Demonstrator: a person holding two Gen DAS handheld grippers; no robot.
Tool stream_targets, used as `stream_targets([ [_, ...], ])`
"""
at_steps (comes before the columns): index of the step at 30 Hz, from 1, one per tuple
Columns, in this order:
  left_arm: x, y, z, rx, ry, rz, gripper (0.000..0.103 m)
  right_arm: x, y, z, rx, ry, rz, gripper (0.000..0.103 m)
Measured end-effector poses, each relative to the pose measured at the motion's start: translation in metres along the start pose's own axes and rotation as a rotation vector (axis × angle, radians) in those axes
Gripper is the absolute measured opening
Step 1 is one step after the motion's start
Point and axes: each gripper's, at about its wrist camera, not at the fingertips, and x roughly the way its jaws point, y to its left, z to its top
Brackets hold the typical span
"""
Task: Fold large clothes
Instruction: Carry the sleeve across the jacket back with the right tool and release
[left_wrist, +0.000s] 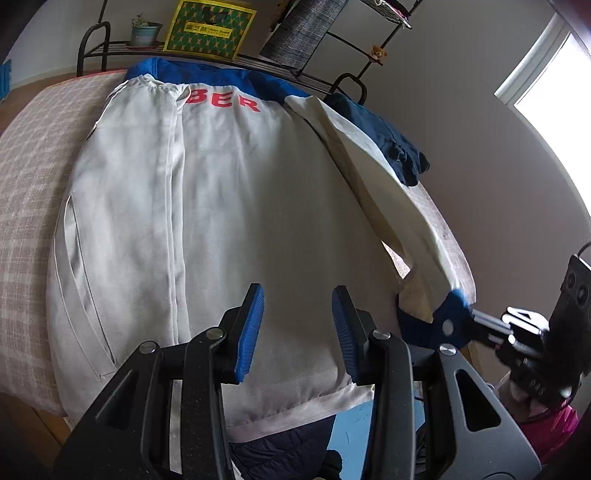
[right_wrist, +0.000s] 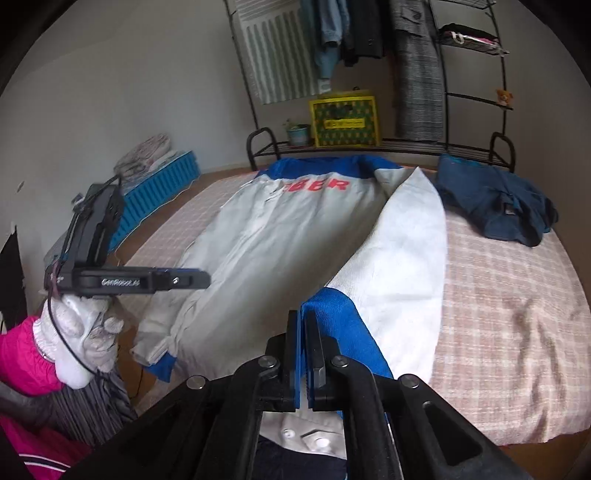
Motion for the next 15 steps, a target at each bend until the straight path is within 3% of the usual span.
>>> stream_targets([
  [6, 0.013, 0.016, -0.005, -0.049, 0.039, 0.013, 0.038, 0.065, 0.045, -0.042, -0.136, 0.215, 0.124, 0.0],
  [11, 0.037, 0.024, -0.012, -0.109, 0.108, -0.019, 0.039, 0.072, 0.038, -0.054, -0.134, 0.265, 0.161, 0.0],
  [13, 0.047, 0.024, -0.017, -0.131, 0.136, -0.043, 0.039, 0.063, 0.036, -0.052, -0.127, 0.245, 0.181, 0.008],
  [15, 0.054, 0.023, -0.022, -0.152, 0.165, -0.072, 0.039, 0.047, 0.031, -0.047, -0.102, 0.21, 0.202, 0.035],
])
